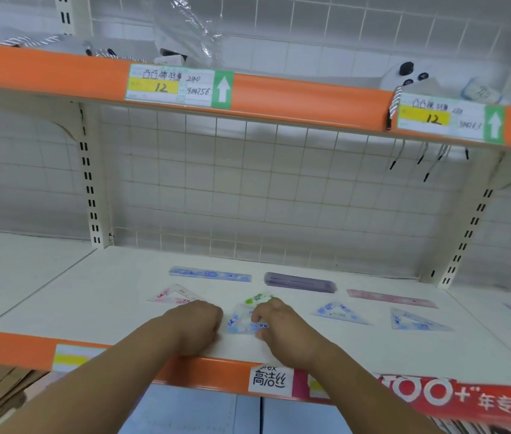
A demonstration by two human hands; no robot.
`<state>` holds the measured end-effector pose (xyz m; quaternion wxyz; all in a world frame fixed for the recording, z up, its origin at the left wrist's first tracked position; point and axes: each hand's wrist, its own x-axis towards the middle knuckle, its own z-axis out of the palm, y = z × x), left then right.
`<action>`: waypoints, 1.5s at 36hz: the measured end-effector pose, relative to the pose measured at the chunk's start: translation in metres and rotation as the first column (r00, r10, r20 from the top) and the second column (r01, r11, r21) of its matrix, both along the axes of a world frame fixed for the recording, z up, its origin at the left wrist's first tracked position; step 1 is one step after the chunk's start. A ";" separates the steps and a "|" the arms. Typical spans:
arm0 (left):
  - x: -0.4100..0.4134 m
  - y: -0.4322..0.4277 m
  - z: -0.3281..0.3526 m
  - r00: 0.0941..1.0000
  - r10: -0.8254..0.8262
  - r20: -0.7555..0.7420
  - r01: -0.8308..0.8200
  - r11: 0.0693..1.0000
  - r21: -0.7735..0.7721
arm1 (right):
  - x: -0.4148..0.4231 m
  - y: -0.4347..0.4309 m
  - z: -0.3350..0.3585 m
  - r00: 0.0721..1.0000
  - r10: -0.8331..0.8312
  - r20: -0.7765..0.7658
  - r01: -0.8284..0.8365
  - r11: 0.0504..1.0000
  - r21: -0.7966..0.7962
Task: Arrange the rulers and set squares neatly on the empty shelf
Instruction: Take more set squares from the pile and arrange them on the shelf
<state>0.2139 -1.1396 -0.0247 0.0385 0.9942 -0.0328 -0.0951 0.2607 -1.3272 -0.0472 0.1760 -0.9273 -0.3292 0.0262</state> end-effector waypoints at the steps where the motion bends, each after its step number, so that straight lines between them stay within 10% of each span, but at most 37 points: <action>1: 0.002 -0.006 0.000 1.000 -0.008 0.005 0.008 1.000 -0.001 | 0.001 -0.005 0.000 1.000 -0.007 0.003 0.007 1.000 0.001; 33: 0.047 -0.178 -0.002 0.975 -0.131 -0.181 0.123 0.991 -0.056 | 0.070 -0.262 -0.007 0.923 -0.381 0.053 0.384 0.921 -0.065; 54: 0.057 -0.199 0.016 0.946 -0.068 -0.317 0.077 0.997 0.016 | 0.109 -0.287 -0.015 0.953 -0.301 0.022 0.302 0.948 -0.101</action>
